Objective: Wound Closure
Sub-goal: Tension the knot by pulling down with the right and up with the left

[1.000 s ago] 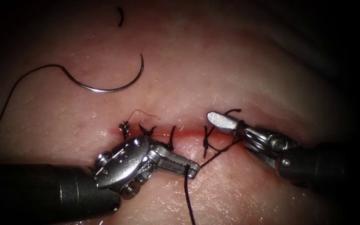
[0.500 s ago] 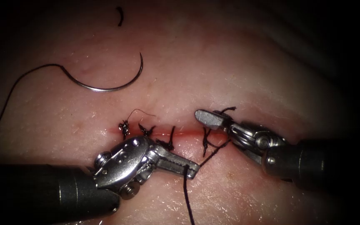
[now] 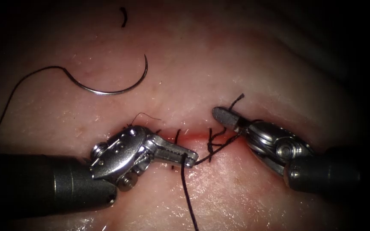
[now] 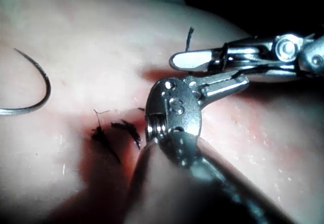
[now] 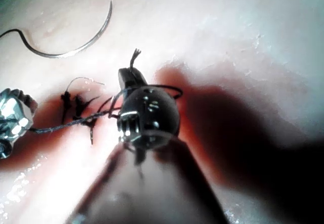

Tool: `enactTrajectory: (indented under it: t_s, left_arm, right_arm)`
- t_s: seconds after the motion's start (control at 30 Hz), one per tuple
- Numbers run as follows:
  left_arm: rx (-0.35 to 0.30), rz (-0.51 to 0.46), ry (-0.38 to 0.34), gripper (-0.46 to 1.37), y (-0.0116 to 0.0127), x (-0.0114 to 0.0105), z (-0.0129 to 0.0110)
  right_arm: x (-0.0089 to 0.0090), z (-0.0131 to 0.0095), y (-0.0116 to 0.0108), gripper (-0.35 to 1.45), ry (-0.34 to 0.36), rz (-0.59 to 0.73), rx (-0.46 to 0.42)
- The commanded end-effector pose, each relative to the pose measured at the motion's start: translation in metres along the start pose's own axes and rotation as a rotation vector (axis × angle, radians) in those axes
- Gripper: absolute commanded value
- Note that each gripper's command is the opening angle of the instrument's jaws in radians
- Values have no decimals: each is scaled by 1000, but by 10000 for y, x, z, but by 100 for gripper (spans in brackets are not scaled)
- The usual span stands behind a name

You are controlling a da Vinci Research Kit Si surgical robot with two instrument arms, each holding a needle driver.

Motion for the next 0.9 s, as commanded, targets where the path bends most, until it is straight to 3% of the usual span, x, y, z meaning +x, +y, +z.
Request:
enactTrajectory:
  t_s: [0.03, 0.27, 0.5, 0.63, 0.9]
  left_arm:
    - [9, -7, 1, -35, -6, 4, -4]
    - [77, -12, -1, -35, -59, 24, -43]
    - [133, -37, -4, -35, -119, 24, -74]
    - [148, -45, -4, -35, -147, 21, -81]
    - [194, -62, 5, -35, -191, 27, -84]
  right_arm:
    - [0, -2, -1, -35, 8, -26, 12]
    - [-5, -14, -11, -35, 15, -128, 79]
    - [-14, -22, -18, -35, 14, -222, 118]
    - [-18, -26, -19, -35, 9, -311, 151]
    - [-31, -41, -28, -35, 24, -626, 323]
